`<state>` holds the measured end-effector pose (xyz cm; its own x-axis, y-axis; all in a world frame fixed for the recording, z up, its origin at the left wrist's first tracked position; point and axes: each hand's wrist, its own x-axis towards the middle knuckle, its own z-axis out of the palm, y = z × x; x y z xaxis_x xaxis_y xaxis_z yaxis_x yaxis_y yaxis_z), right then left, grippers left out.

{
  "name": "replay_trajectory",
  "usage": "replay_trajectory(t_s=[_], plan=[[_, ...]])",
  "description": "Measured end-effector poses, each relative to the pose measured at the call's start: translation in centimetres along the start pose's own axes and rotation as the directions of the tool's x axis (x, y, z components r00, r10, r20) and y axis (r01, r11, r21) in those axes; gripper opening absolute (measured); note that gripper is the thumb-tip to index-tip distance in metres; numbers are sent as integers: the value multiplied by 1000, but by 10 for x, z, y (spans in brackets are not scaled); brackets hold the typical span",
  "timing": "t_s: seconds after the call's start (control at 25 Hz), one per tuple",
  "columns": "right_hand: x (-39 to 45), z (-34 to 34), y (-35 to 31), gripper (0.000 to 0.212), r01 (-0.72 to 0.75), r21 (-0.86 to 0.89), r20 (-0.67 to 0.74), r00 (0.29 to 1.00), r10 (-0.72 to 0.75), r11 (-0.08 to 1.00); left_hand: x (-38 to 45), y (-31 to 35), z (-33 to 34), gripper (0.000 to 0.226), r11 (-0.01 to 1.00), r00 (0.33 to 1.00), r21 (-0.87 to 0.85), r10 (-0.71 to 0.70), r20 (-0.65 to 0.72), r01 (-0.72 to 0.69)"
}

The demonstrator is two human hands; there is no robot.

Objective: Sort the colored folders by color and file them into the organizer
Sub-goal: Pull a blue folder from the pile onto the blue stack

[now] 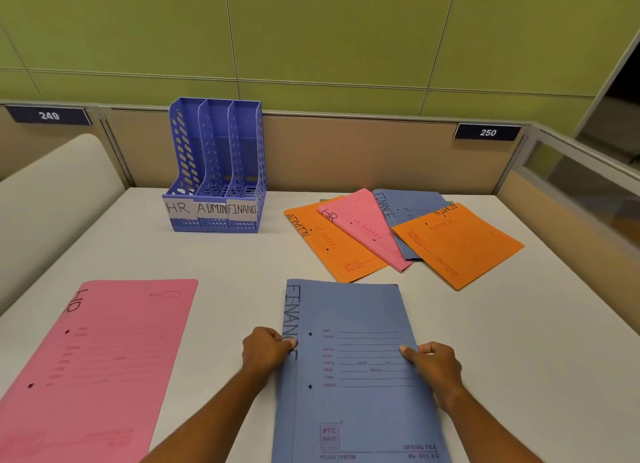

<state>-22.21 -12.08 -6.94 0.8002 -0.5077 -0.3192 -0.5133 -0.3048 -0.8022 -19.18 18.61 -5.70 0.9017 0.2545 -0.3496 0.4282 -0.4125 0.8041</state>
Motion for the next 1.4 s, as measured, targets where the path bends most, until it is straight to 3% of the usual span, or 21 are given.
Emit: replay_trajectory(t_s=[0.24, 0.52, 0.8, 0.96, 1.16, 1.4], plan=[[9, -3, -18, 38, 75, -131, -63, 994, -84, 988, 2, 12, 7, 30, 996, 999, 77, 42, -32, -40], [11, -5, -26, 39, 110, -304, -3, 993, -116, 946, 4, 16, 16, 30, 966, 991, 232, 127, -35, -116], [-2, -2, -28, 39, 167, -382, -5, 983, -183, 909, -2, 10, 13, 76, 838, 952, 479, 306, -11, -263], [-11, 4, -35, 64, 234, -443, 19, 968, -251, 866, -6, 12, 12, 89, 745, 922, 573, 385, 49, -341], [-18, 7, -45, 88, 314, -622, 79, 937, -341, 718, -8, 24, 16, 104, 649, 890, 635, 433, 145, -419], [-20, 0, -53, 98, 353, -712, 78, 899, -431, 607, -6, 47, 33, 102, 519, 827, 697, 528, 194, -495]])
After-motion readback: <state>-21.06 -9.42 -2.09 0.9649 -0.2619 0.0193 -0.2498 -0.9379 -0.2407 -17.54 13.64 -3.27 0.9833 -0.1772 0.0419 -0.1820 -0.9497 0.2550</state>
